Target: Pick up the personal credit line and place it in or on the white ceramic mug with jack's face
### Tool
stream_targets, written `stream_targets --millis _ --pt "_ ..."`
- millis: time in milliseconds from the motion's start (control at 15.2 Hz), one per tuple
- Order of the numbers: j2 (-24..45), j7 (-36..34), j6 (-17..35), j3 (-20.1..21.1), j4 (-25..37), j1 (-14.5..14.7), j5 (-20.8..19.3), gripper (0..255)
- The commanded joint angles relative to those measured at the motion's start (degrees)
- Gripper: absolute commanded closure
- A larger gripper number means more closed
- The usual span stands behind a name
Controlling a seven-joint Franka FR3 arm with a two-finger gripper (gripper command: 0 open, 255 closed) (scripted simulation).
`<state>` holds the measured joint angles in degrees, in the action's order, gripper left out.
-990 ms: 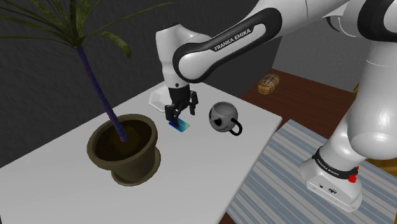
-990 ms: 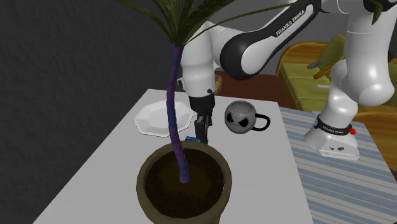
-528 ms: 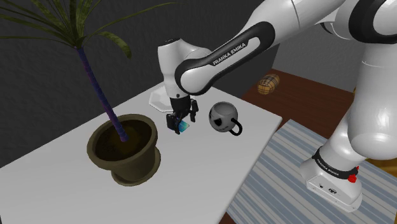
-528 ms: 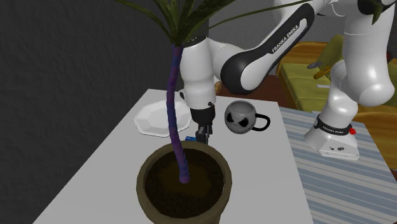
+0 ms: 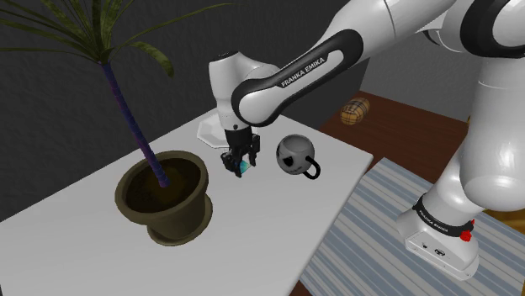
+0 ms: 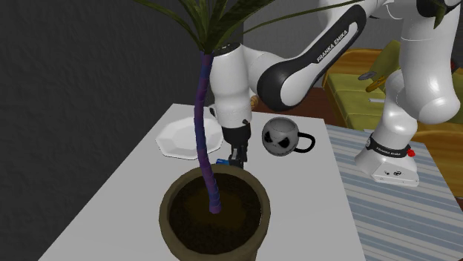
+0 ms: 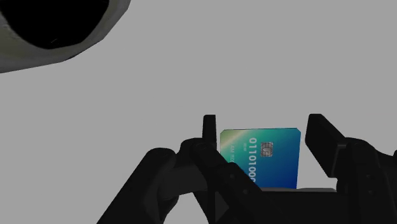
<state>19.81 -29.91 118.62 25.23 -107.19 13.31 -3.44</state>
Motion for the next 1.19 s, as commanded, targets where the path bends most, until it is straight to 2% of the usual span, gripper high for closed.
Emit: stream_targets --millis 0,528,1122 --pt "0.06 0.01 0.03 0.01 -0.04 0.01 0.02 255" --pt "0.06 0.01 0.04 0.01 -0.04 0.01 0.02 255" --pt "-3.08 0.55 -5.92 0.6 3.04 -0.47 1.46 255"
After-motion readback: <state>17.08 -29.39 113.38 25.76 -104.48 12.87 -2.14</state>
